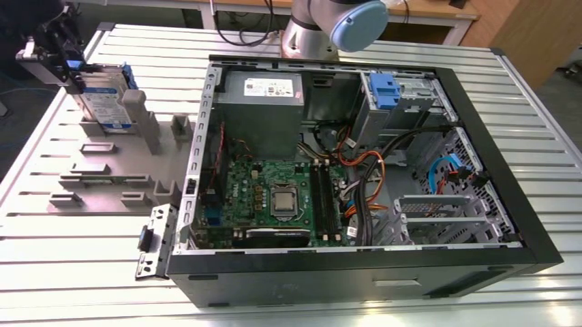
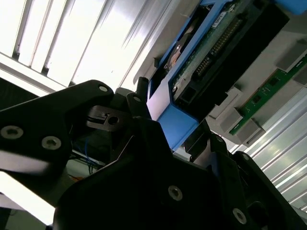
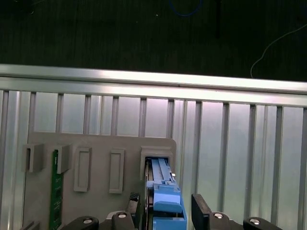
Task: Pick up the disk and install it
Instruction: 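Pick up the disk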
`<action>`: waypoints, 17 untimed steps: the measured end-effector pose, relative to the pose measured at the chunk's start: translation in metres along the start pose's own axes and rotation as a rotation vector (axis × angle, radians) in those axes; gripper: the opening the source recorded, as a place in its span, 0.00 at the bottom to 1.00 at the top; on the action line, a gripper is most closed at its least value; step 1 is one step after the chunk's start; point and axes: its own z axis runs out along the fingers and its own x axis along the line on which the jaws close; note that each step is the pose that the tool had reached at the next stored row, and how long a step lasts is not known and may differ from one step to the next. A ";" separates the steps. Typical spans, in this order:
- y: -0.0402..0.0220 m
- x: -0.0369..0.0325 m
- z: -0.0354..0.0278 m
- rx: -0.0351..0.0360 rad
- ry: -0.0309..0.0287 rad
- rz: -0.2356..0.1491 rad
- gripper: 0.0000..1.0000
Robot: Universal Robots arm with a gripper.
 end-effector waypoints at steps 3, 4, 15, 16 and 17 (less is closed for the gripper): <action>0.0000 0.0005 0.0000 -0.0001 0.0017 0.000 0.54; 0.0000 0.0007 0.0000 -0.0002 0.0028 0.000 0.54; 0.0001 0.0019 0.0014 -0.0001 0.0080 0.000 0.54; 0.0001 0.0019 0.0011 -0.0004 0.0082 0.000 0.54; 0.0001 0.0019 0.0010 -0.0002 0.0081 0.000 0.54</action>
